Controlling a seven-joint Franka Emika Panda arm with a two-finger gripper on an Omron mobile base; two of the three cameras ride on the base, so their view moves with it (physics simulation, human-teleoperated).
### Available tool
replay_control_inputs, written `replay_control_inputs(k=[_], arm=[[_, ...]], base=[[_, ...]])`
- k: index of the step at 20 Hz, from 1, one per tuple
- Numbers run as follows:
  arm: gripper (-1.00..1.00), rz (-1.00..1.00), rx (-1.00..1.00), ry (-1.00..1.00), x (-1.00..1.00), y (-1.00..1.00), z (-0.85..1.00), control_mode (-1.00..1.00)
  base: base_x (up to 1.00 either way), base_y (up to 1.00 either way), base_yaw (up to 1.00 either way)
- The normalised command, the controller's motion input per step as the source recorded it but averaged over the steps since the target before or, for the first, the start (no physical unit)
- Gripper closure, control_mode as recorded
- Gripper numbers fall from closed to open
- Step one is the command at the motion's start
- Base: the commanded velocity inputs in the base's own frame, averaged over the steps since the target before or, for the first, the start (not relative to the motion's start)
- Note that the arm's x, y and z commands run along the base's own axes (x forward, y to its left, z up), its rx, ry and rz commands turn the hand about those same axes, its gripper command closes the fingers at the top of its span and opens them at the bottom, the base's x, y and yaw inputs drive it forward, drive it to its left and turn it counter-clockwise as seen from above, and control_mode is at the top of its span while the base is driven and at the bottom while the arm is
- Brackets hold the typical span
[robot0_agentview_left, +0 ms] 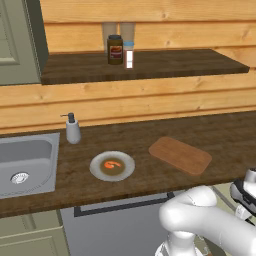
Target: Pick up the knife from the drawer and place it on the cutting board. Then place the meat from the plate to the cutting board.
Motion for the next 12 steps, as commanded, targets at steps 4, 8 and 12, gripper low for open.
replay_control_inputs(k=[4, 8, 12], arm=[[-1.00, 0.00, 0.00, 0.00, 0.00, 0.00, -0.45, -1.00], [-1.00, 0.00, 0.00, 0.00, 0.00, 0.00, -0.56, -1.00], [-1.00, 0.00, 0.00, 0.00, -0.01, 0.00, -0.14, -1.00]], base=[[0.00, 0.00, 0.00], [0.00, 0.00, 0.00], [0.00, 0.00, 0.00]])
